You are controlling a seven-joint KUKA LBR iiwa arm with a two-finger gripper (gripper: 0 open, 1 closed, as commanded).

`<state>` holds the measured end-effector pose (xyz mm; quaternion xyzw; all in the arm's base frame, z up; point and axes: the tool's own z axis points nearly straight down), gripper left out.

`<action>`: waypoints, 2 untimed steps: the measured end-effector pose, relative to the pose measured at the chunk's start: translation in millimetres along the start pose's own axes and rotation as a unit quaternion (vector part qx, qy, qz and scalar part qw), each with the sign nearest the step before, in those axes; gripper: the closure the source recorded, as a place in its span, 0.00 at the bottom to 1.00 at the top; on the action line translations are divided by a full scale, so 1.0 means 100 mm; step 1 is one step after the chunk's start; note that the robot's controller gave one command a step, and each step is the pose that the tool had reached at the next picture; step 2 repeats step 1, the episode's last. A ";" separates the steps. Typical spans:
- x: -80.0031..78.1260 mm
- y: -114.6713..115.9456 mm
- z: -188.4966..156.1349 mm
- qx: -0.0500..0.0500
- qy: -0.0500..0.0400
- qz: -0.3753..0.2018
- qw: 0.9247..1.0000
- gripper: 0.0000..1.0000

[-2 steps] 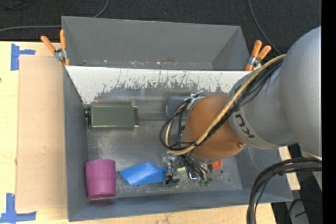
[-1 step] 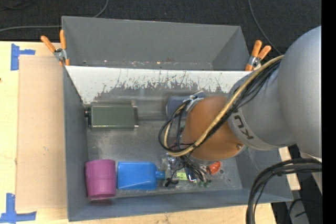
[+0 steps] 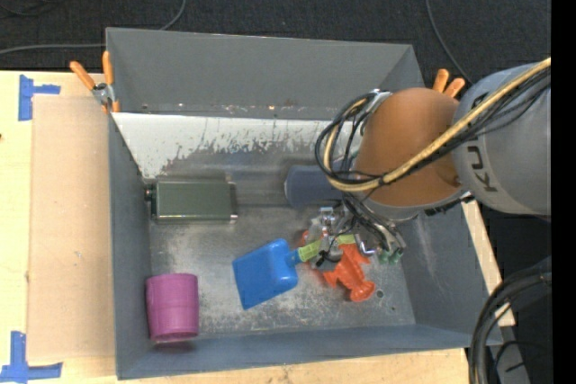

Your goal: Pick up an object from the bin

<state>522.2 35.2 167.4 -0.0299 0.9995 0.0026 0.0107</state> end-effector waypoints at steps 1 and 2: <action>0.15 0.38 0.54 -0.001 0.001 -0.021 1.000 1.00; 0.15 0.38 0.54 -0.001 0.001 -0.021 1.000 1.00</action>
Offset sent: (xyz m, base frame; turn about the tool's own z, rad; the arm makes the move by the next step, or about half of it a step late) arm 0.0056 -0.0012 0.1117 -0.0095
